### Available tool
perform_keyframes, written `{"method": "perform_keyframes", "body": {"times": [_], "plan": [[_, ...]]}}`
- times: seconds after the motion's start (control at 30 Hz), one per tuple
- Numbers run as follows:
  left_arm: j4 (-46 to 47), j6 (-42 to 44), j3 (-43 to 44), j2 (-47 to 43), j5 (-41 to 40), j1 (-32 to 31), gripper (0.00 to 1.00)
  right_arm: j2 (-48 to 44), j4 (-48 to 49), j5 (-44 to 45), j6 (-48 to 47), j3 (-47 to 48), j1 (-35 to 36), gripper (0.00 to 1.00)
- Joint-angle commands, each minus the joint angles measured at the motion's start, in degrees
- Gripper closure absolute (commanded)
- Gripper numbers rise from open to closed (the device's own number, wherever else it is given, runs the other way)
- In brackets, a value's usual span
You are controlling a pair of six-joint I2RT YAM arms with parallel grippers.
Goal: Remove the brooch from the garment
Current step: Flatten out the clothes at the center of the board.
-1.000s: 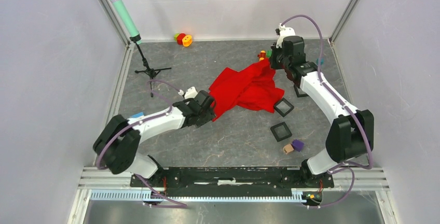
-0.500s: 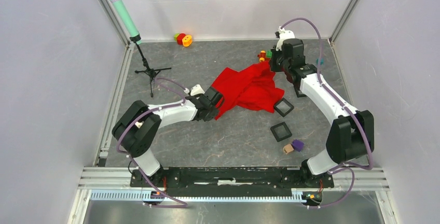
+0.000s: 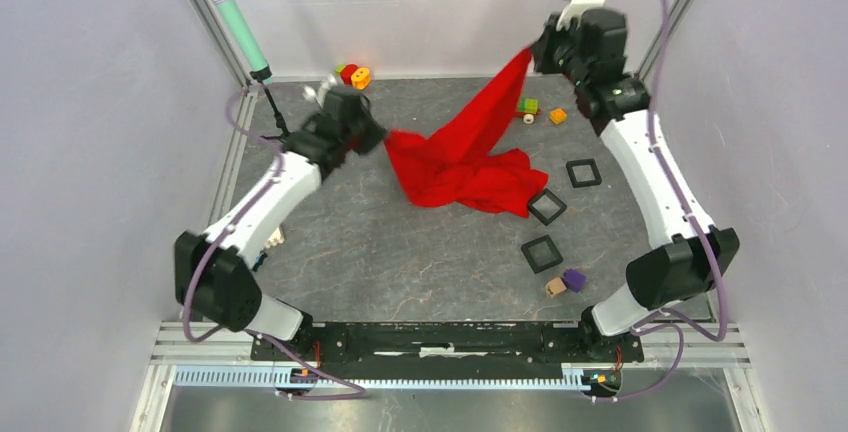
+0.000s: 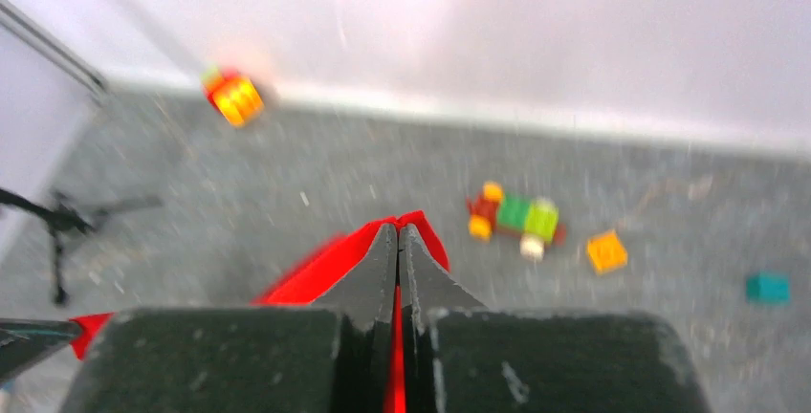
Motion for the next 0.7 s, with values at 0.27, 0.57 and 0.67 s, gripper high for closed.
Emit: {"method": "perform_keyframes", "body": {"times": [0.27, 0.57, 0.67], "plan": [[-15.5, 26.4, 39.9, -23.5, 0.9, 7.3, 0.98, -22.0, 13.8, -9.5, 2.4, 9.9, -0.4, 1.0], [-26.1, 31.8, 68.9, -18.9, -3.1, 7.2, 0.98, -25.4, 13.1, -6.0, 1.7, 25.0, -0.4, 1.0], [-25.8, 31.2, 68.5, -19.0, -3.2, 7.2, 0.98, -26.4, 14.2, -6.3, 3.0, 23.0, -0.4, 1.0]]}}
